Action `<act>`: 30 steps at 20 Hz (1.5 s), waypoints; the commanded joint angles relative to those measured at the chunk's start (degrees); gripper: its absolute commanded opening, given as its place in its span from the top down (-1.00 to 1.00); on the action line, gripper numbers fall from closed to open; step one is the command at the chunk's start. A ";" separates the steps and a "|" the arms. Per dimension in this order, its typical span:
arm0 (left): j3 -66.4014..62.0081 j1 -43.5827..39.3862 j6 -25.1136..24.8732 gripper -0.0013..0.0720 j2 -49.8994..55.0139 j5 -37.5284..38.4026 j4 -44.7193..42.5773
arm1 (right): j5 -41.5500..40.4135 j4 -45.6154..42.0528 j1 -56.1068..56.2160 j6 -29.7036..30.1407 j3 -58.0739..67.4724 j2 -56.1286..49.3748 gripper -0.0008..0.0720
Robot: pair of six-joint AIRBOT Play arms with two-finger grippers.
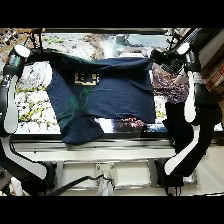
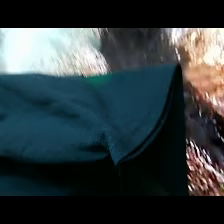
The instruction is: Fold the clothes and pants, and hang the long-sleeved shirts on hangers.
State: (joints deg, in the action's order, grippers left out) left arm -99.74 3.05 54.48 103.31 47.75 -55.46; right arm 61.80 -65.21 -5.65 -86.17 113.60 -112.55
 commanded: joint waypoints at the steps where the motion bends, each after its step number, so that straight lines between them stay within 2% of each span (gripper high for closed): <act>1: 0.02 0.98 3.72 0.94 -0.02 10.45 -5.22 | 12.44 -5.55 -0.07 0.63 0.02 -0.07 0.90; 5: 0.02 1.09 4.79 0.94 -0.02 17.03 -9.31 | 15.91 -6.47 -0.04 0.79 0.02 -0.07 0.90; 10: 0.02 1.25 5.62 0.94 -0.22 17.66 -13.53 | 17.59 -6.69 -0.02 1.07 -1.18 -0.07 0.89; 11: 0.02 1.27 5.62 0.94 -0.04 17.66 -13.53 | 17.92 -6.21 0.02 1.25 -2.16 -0.07 0.76; 12: 0.02 1.27 5.95 0.93 0.11 17.75 -13.53 | 18.36 -5.31 0.11 1.27 -3.34 -0.07 0.04; 13: 0.02 1.29 6.49 0.93 0.17 18.16 -13.53 | 18.62 -4.20 0.17 1.25 -4.28 0.00 -0.50; 14: 0.02 1.36 6.47 0.75 0.15 19.04 -13.53 | 19.61 -4.07 0.31 1.05 -4.50 0.02 -0.52; 15: 0.00 1.42 6.99 0.15 -0.07 20.04 -13.57 | 20.06 -4.24 0.42 0.15 -4.50 0.31 -0.46; 16: 0.00 1.62 9.29 -0.36 -0.59 20.46 -13.53 | 20.68 -4.61 0.39 -1.03 -4.48 1.07 -0.38; 17: 0.00 1.92 12.02 -0.48 -1.55 20.48 -13.53 | 21.44 -5.33 0.39 -1.46 -4.50 2.10 -0.38; 20: 0.00 3.23 15.74 -0.42 -7.06 23.37 -13.29 | 22.53 -8.44 0.28 -4.15 -4.63 6.91 -0.32; 22: 0.04 3.87 20.02 -0.14 -11.93 27.54 -13.35 | 22.64 -10.08 0.50 -6.71 -6.34 11.39 -0.26; 23: 0.61 3.85 21.75 -0.13 -14.62 30.32 -13.81 | 23.17 -10.29 0.70 -8.63 -9.42 14.29 -0.25; 25: 5.01 3.80 24.87 0.02 -21.33 31.95 -15.10 | 24.13 -10.45 1.07 -13.16 -19.82 22.01 -0.23; 26: 8.44 3.80 25.77 0.02 -25.11 31.17 -14.97 | 22.88 -10.49 1.20 -14.53 -26.38 26.69 -0.23; 30: 27.47 3.85 25.79 0.01 -41.64 25.81 -15.06 | 8.11 -9.68 -1.33 -20.26 -53.40 46.64 -0.23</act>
State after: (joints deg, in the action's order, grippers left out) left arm -83.26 6.79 78.61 71.94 76.07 -70.17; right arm 79.46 -75.31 -5.54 -101.10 76.86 -78.72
